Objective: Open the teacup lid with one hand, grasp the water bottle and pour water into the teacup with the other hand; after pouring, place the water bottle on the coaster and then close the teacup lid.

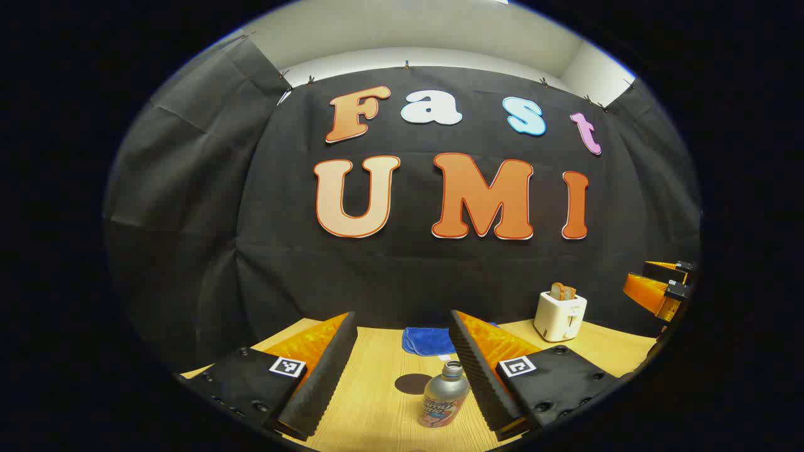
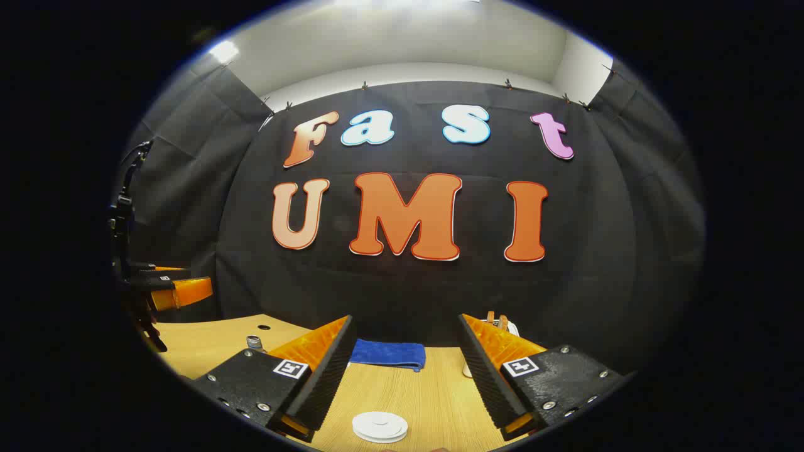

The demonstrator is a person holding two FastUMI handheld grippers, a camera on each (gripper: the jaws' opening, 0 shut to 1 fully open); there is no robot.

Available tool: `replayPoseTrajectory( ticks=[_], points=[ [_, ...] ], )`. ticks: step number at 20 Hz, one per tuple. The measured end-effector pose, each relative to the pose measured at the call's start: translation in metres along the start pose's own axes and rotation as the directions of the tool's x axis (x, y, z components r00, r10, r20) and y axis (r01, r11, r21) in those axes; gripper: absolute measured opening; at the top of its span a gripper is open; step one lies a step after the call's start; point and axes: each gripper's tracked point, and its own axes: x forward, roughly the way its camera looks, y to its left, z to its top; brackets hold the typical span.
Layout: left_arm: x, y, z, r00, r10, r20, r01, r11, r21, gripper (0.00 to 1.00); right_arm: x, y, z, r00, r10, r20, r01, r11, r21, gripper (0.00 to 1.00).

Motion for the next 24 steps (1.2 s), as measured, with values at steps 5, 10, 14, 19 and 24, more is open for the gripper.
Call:
replayPoseTrajectory(
  ticks=[5,10,14,19,24],
  points=[
    [0.004,-0.006,-0.004,1.0,-0.014,-0.007,0.014,1.0,0.003,0.96,0.003,0.007,0.0,1.0,0.006,0.0,-0.006,1.0,-0.01,0.97],
    [0.006,-0.011,-0.002,1.0,-0.022,0.001,0.022,1.0,0.015,0.96,0.004,0.004,-0.002,1.0,0.001,-0.011,-0.001,1.0,-0.002,0.97],
    [0.006,-0.007,-0.01,1.0,0.018,0.007,-0.018,0.999,0.048,0.96,0.003,-0.006,-0.008,1.0,-0.021,-0.016,0.021,1.0,-0.02,0.97],
    [0.006,-0.013,-0.011,1.0,0.007,-0.002,-0.007,0.999,0.05,0.96,0.001,-0.01,-0.019,0.999,-0.013,-0.047,0.013,1.0,0.005,0.96],
    [0.007,-0.019,-0.019,1.0,-0.004,-0.011,0.004,0.998,0.061,0.96,0.003,-0.009,-0.042,0.996,-0.001,-0.092,0.002,1.0,0.011,0.96]
  ],
)
